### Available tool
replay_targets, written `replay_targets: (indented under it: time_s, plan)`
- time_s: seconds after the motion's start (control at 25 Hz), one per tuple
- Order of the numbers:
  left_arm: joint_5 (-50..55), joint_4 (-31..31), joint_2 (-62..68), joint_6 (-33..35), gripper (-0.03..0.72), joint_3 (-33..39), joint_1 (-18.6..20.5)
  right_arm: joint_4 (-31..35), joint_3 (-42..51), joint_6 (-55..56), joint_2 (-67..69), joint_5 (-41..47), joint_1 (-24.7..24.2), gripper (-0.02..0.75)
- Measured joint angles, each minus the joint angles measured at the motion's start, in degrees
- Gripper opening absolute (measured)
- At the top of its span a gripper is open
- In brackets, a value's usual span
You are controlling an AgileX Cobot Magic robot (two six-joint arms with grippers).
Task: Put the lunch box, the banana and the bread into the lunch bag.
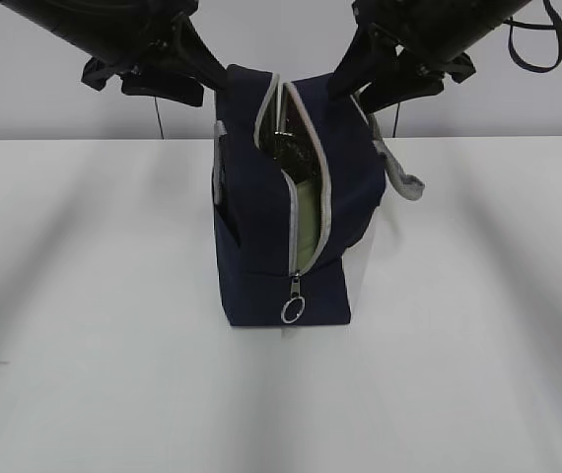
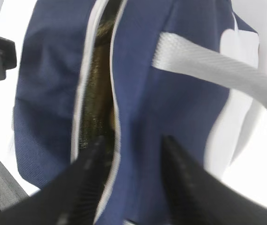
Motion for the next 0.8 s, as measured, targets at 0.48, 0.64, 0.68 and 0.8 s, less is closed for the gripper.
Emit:
replay_targets:
  time_s: [0.48, 0.64, 0.68, 0.8]
  plan:
    - [6.6, 2.5, -2.4, 0.0, 0.501, 0.0, 0.9, -8.9, -5.9, 1.3, -3.2, 3.6, 0.0, 0.565]
    - [11.1, 8.2, -6.9, -1.4, 0.492, 0.0, 0.9, -9.8, -1.5, 1.5, -10.3, 3.6, 0.0, 0.565]
    - [12.3, 9.7, -8.0, -1.9, 0.483, 0.0, 0.9, -9.8, 0.6, 1.3, -12.1, 3.6, 0.0, 0.565]
    - [13.8, 12.1, -10.5, -2.4, 0.459, 0.0, 0.9, -7.3, 8.6, -2.0, -17.9, 3.7, 0.0, 0.555]
